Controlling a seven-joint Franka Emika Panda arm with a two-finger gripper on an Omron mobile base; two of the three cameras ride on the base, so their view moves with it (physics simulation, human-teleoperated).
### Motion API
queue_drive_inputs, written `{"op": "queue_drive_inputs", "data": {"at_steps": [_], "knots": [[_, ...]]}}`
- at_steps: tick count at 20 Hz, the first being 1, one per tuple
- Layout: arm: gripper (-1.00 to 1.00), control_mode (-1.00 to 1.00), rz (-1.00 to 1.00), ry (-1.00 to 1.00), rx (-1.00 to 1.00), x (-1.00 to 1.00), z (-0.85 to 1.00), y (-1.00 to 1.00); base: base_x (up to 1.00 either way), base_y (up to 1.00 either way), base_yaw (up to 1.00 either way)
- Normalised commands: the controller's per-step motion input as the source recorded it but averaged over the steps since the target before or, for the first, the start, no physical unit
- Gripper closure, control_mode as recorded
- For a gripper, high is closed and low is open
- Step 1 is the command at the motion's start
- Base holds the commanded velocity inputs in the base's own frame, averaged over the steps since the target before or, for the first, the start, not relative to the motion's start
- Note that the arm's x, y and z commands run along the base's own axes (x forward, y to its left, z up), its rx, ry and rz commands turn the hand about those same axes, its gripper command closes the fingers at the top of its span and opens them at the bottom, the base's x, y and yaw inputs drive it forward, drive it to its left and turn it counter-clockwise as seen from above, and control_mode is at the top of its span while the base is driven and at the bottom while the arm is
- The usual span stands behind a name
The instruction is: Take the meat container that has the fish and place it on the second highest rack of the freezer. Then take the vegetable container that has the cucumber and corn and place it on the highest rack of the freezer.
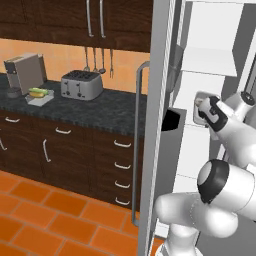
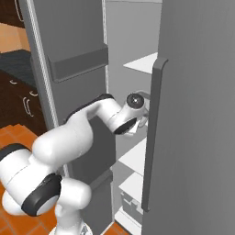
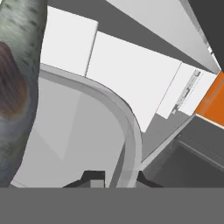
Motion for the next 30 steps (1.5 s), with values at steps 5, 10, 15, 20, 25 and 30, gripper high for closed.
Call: {"op": "queue_drive_inputs", "data": {"at_steps": [5, 10, 15, 20, 25, 30], "knots": [[1.0, -1.0, 0.0, 0.0, 0.0, 0.16, -0.15, -0.13, 0.0, 0.0, 0.0], [1.0, -1.0, 0.0, 0.0, -0.01, 0.33, -0.13, 0.0, 0.0, 0.0, 0.0], [1.0, -1.0, 0.0, 0.0, 0.0, 0.4, -0.04, 0.0, 0.0, 0.0, 0.0], [1.0, -1.0, 0.0, 0.0, -0.02, 0.41, -0.04, 0.02, 0.0, 0.0, 0.0], [1.0, -1.0, 0.0, 0.0, 0.0, 0.3, -0.1, -0.11, 0.0, 0.0, 0.0], [1.0, -1.0, 0.0, 0.0, 0.0, 0.12, -0.18, -0.25, 0.0, 0.0, 0.0]]}}
